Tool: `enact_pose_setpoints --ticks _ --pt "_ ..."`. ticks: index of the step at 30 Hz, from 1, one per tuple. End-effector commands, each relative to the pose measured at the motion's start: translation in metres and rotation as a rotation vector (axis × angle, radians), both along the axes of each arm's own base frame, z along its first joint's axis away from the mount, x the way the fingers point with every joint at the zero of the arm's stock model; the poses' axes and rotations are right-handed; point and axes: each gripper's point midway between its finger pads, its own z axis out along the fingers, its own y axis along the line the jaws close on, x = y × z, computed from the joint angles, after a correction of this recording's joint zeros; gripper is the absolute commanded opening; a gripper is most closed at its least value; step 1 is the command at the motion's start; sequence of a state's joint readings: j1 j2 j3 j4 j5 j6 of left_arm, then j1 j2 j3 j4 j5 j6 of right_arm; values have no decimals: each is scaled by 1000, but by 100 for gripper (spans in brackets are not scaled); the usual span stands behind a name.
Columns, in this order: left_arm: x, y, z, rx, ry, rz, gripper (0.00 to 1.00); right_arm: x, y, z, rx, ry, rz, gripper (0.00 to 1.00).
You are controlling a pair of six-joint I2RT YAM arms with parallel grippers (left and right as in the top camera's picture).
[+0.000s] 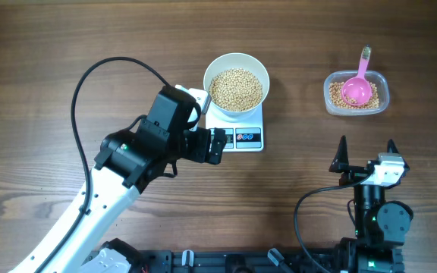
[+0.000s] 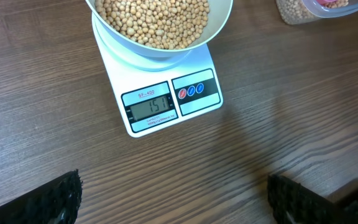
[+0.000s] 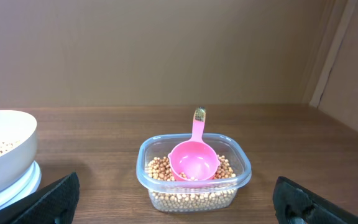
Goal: Scoop item into bowl and weigh 150g on scale
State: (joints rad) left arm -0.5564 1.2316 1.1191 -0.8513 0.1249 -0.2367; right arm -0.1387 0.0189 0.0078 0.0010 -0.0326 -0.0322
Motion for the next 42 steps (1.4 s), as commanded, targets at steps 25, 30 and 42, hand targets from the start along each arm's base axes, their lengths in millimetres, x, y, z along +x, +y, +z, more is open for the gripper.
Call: enact_pose_setpoints --ticks 25,30,42 --pt "0 -1 0 11 -13 -18 100 0 2 2 -20 -11 8 100" --pt "0 -1 0 11 -13 -18 100 0 2 2 -20 -11 8 100" --pt "-12 7 -9 49 48 -18 100 0 2 2 -19 -11 8 100"
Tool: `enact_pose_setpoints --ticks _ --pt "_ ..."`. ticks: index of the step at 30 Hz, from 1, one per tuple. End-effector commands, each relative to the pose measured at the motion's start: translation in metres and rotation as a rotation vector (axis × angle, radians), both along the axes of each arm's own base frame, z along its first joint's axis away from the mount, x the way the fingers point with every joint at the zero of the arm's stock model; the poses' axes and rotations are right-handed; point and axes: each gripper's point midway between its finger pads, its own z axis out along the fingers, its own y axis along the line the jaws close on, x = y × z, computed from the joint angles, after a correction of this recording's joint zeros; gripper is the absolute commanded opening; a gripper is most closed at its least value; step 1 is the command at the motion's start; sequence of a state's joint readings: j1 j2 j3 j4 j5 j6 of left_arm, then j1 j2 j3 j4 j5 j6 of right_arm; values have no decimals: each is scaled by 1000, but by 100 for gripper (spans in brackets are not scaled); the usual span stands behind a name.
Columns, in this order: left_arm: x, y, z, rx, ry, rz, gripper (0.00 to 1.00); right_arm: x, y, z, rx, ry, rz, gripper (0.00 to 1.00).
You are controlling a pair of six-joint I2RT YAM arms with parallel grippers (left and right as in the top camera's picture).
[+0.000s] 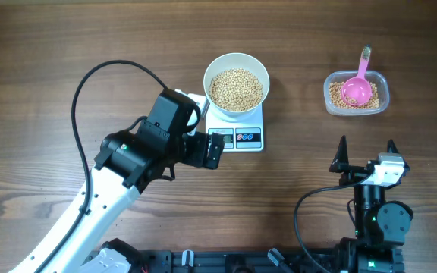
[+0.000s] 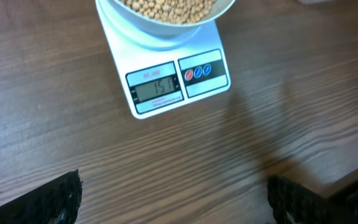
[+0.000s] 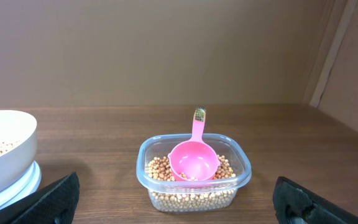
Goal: Scoop item into bowl and weigh 150g on scale
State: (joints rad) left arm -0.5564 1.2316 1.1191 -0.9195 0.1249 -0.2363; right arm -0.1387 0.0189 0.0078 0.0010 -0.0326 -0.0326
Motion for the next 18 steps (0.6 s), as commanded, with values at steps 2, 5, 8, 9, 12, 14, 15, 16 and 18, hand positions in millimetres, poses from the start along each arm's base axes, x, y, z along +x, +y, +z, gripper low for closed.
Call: enact_pose_setpoints --ticks 2,5,8,9,12,14,15,16,18 --pt "-1 0 0 12 -9 -19 100 0 2 2 -19 -11 8 100" --pt "-1 -1 0 10 -7 -20 100 0 2 2 -19 -11 8 100" --pt "-1 -1 0 10 -7 -20 100 0 2 2 -19 -11 8 100" --pt "-1 -1 0 10 -8 -20 100 0 2 2 -19 -11 8 100" --pt "-9 4 -4 25 30 -19 100 0 2 2 -19 -11 8 100" --pt "-17 8 -8 43 63 -21 100 0 2 2 -19 -11 8 100" --pt "-21 11 -8 50 69 -20 100 0 2 2 -20 -11 8 100" --pt "-23 14 -6 59 64 -15 100 0 2 2 -19 -11 8 100" --pt "-26 21 -1 69 42 -4 100 0 2 2 -19 -11 8 100"
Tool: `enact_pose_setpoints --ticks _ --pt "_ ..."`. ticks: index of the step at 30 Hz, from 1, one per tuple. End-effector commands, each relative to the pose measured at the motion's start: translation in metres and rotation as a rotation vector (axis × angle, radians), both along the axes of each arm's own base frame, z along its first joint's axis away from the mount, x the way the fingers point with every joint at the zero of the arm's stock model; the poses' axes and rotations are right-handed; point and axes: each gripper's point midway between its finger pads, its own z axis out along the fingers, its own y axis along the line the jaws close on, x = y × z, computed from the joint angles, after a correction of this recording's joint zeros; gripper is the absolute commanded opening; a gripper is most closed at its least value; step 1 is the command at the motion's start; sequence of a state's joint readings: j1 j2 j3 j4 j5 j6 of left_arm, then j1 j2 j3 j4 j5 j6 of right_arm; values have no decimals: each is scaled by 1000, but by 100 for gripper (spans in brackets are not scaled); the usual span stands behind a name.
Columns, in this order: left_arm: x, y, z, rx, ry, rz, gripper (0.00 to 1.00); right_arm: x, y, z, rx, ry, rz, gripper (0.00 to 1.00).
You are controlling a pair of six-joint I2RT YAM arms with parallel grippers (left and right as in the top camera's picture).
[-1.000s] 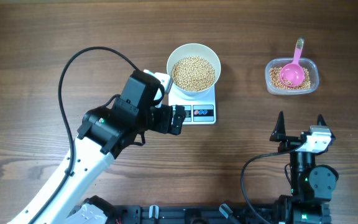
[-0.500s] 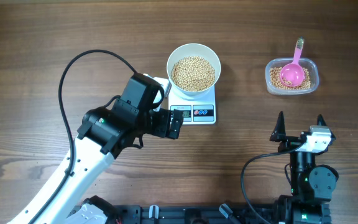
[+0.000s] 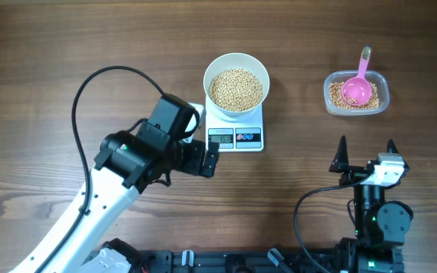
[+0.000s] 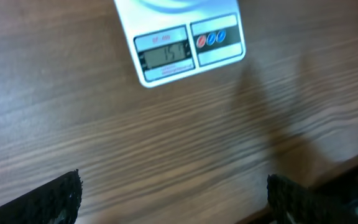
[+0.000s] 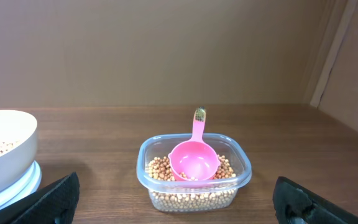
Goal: Scoop item into bowl and weigh 150g on scale
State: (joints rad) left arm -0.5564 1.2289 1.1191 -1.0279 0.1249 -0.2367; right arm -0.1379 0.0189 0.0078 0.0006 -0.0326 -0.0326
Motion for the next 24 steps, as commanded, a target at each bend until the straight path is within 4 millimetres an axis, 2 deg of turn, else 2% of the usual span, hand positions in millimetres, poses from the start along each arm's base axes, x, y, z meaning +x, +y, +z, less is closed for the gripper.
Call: enact_pose_setpoints --ticks 1,8,17,24 --pt "-9 11 14 5 -62 -5 100 -1 2 2 -19 -12 8 100" --pt "-14 23 38 -108 -298 24 100 0 2 2 -19 -12 8 100" --pt "4 51 44 -224 -549 158 100 -1 2 2 -19 -12 8 100" --pt "10 81 35 -270 -727 268 100 -1 2 2 -19 -12 8 100"
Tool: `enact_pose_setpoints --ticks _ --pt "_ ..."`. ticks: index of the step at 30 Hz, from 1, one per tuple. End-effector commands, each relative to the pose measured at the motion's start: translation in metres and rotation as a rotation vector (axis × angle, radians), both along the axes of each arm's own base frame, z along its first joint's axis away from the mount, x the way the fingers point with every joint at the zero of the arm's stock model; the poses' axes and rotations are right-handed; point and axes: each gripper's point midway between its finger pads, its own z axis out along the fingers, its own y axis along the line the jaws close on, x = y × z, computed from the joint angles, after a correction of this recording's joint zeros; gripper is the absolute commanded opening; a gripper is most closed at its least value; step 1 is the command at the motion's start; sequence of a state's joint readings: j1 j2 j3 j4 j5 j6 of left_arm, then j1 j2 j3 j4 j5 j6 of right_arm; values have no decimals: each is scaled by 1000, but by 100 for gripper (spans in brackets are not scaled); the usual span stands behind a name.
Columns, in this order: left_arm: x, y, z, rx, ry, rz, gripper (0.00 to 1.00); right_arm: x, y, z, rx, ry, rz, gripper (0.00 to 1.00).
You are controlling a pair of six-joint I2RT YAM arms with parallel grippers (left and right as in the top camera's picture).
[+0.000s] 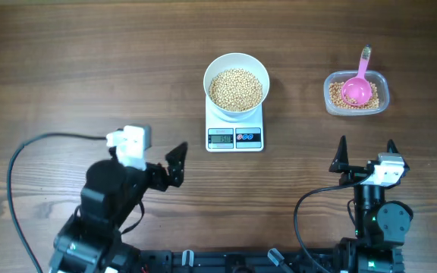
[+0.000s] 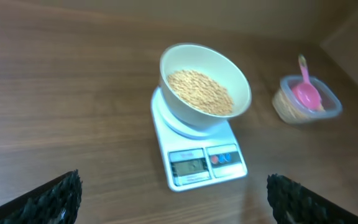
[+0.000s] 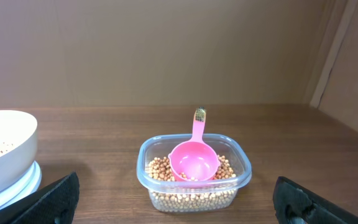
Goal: Scoop item into bowl and weigh 150g on scale
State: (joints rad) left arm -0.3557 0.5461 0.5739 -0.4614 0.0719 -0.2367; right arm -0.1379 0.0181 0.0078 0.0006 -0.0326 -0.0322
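A white bowl (image 1: 237, 86) full of soybeans sits on the white scale (image 1: 235, 137); its display (image 2: 189, 166) is too blurred to read. At the far right, the pink scoop (image 1: 359, 89) rests in a clear tub of beans (image 1: 356, 94). My left gripper (image 1: 165, 168) is open and empty at the lower left, well short of the scale, with its fingertips (image 2: 61, 196) at the corners of the left wrist view. My right gripper (image 1: 366, 148) is open and empty near the front edge, facing the tub (image 3: 194, 171) and scoop (image 3: 194, 158).
Bare wooden table (image 1: 67, 68) surrounds the scale and tub. The left arm's black cable (image 1: 29, 152) loops at the lower left. A brown wall (image 3: 166, 50) stands behind the table in the right wrist view.
My left arm has moved from just in front of the scale to the table's lower left. Its camera now takes in the bowl, scale and tub. The right arm has not moved.
My left gripper hung open close over the scale, whose display read 151, with the bowl full of beans. It stood a little farther back at each later moment and is now far back at the lower left. Scoop, tub and right arm stayed put.
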Motion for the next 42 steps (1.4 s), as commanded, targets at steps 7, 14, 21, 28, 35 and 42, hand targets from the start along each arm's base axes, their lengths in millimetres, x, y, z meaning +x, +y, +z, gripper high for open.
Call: enact_pose_setpoints --ticks 7,14,21,28,35,42 --pt "-2 36 -8 -54 -250 120 100 0 2 2 -20 -11 8 100" --pt "-3 51 -17 -55 -361 175 100 0 2 2 -20 -11 8 100" --pt "-4 52 -16 52 -494 121 100 0 2 2 -20 -11 8 100" --pt "-1 67 -19 68 -491 182 100 0 2 2 -20 -11 8 100" --pt "4 77 -24 74 -535 233 100 0 2 2 -20 -11 8 100" --pt "5 84 -26 79 -527 261 100 0 2 2 -20 -11 8 100"
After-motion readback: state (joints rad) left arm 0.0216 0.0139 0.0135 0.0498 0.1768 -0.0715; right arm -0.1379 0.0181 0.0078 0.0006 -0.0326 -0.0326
